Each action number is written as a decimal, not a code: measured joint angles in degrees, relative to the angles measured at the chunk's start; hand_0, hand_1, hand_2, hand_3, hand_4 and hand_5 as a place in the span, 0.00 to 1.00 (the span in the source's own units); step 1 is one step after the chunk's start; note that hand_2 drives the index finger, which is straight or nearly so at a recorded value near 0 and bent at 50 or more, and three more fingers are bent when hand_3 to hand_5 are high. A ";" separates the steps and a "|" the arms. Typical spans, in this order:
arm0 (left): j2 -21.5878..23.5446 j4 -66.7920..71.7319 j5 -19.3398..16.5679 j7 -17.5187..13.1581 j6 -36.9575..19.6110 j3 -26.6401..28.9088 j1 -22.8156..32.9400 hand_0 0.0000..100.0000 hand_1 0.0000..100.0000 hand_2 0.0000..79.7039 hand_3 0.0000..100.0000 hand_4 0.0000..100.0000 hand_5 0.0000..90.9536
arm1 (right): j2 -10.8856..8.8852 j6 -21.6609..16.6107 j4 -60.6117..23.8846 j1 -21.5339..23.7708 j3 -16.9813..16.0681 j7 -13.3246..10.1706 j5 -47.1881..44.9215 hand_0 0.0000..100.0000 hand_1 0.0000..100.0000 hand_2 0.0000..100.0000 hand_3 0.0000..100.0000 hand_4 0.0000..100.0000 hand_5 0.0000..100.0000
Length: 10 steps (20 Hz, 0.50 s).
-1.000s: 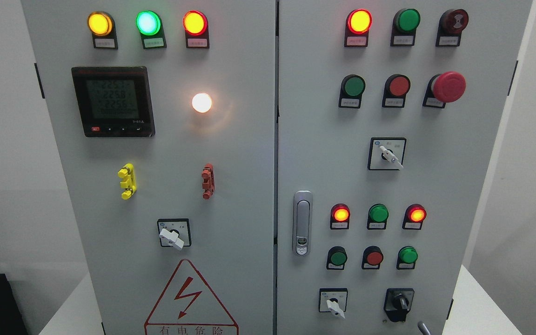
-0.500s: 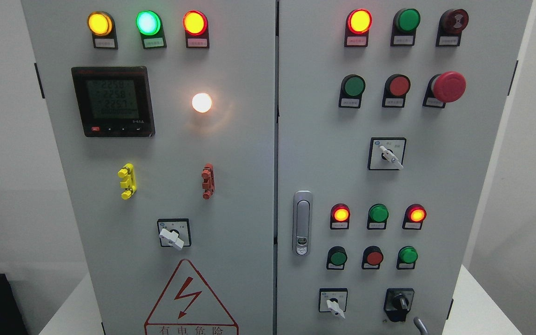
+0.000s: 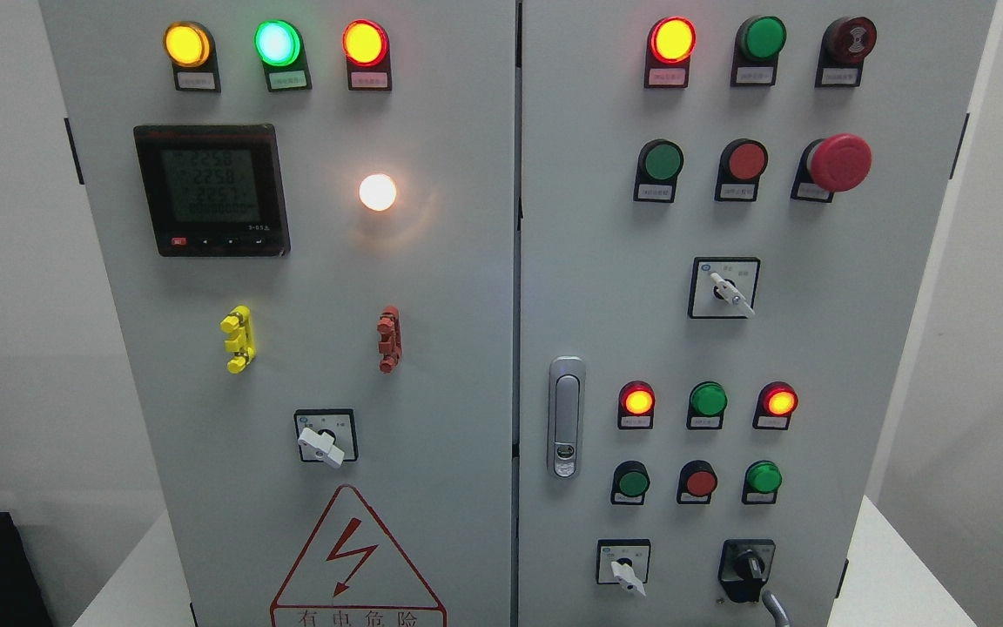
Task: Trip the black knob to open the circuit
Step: 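Raise the right hand up to the black rotary knob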
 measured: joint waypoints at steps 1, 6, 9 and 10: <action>0.00 0.00 0.00 0.00 0.00 0.00 0.00 0.12 0.39 0.00 0.00 0.00 0.00 | 0.00 0.00 0.00 0.00 0.11 0.03 0.00 0.88 0.83 0.00 1.00 1.00 0.91; 0.00 0.00 0.00 0.00 0.00 0.00 0.00 0.12 0.39 0.00 0.00 0.00 0.00 | -0.07 0.00 0.00 0.00 0.35 0.13 -0.04 0.89 0.84 0.00 1.00 1.00 0.91; 0.00 0.00 0.00 0.00 0.00 0.00 0.00 0.12 0.39 0.00 0.00 0.00 0.00 | -0.07 0.00 0.02 -0.04 0.39 0.13 -0.04 0.89 0.84 0.00 1.00 1.00 0.91; 0.00 0.00 0.00 0.00 0.00 0.00 0.00 0.12 0.39 0.00 0.00 0.00 0.00 | -0.07 0.00 0.02 -0.10 0.45 0.13 -0.05 0.89 0.84 0.00 1.00 1.00 0.91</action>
